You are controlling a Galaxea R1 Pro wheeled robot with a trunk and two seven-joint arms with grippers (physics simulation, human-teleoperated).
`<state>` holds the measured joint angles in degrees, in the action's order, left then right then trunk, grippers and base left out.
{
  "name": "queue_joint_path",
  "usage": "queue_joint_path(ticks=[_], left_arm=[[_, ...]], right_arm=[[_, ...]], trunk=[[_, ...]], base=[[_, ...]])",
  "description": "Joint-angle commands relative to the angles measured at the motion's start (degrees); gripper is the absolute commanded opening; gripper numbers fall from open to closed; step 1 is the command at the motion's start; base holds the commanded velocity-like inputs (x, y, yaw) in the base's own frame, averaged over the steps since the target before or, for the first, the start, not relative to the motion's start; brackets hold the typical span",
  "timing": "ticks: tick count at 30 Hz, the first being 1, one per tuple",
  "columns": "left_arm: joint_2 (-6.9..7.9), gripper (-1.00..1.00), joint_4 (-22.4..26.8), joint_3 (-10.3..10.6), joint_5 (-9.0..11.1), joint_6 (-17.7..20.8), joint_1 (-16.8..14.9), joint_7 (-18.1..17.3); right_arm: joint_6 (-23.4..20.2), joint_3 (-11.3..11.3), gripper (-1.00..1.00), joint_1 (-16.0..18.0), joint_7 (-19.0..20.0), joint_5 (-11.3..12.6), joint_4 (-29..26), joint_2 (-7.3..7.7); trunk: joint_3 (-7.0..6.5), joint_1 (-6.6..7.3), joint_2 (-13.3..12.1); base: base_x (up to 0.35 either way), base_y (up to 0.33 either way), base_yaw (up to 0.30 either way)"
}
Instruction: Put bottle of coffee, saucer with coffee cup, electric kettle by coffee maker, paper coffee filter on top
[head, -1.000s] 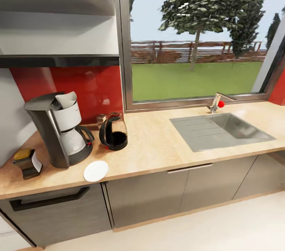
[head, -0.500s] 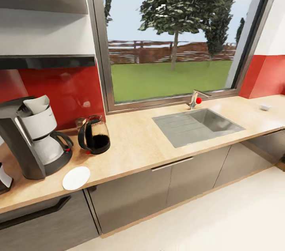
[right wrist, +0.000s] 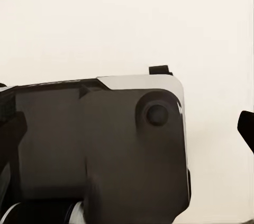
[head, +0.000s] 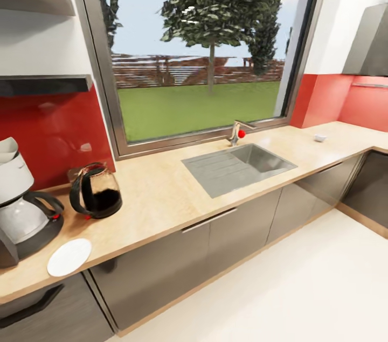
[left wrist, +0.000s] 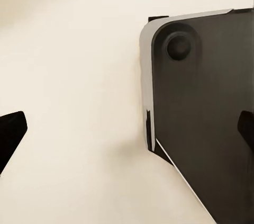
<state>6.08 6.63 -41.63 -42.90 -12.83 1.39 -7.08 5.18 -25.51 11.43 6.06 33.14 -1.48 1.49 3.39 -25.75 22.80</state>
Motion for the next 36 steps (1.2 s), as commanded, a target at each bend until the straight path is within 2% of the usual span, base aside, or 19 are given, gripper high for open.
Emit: queue_joint_path(ticks=[1,7,11,15,36], left_arm=[[-0.02,1.0,0.14,-0.48,-0.34,-0.14,0.02,-0.39],[-0.02,1.0,0.14,-0.47,-0.33,-0.23,0.02,-0.45],[-0.02,1.0,0.14,-0.5,-0.34,-0.34,0.02,-0.47],[-0.02,1.0,0.14,-0.38,-0.34,-0.39,0.02,-0.48],[0.07,1.0,0.14,-0.59,-0.25,-0.19,0.02,-0.39]], right_arm=[[0.18,-0.42,1.0,0.03,0.27,0.61,0.08,0.0],[0.18,-0.38,1.0,0.07,0.35,0.61,0.08,0.07],[0.18,-0.41,1.0,0.05,0.43,0.66,0.0,1.54],[0.18,-0.42,1.0,0.05,0.44,0.69,-0.01,2.02],[0.18,-0.42,1.0,0.04,0.46,0.7,-0.01,2.02]], trunk=[[0.11,-0.04,0.12],[0.11,-0.04,0.12],[0.11,-0.04,0.12],[0.11,-0.04,0.12],[0.11,-0.04,0.12]], base=[[0.0,-0.247,-0.3],[0.0,-0.267,-0.3],[0.075,-0.263,-0.3],[0.178,-0.234,-0.3],[0.253,-0.183,-0.3]])
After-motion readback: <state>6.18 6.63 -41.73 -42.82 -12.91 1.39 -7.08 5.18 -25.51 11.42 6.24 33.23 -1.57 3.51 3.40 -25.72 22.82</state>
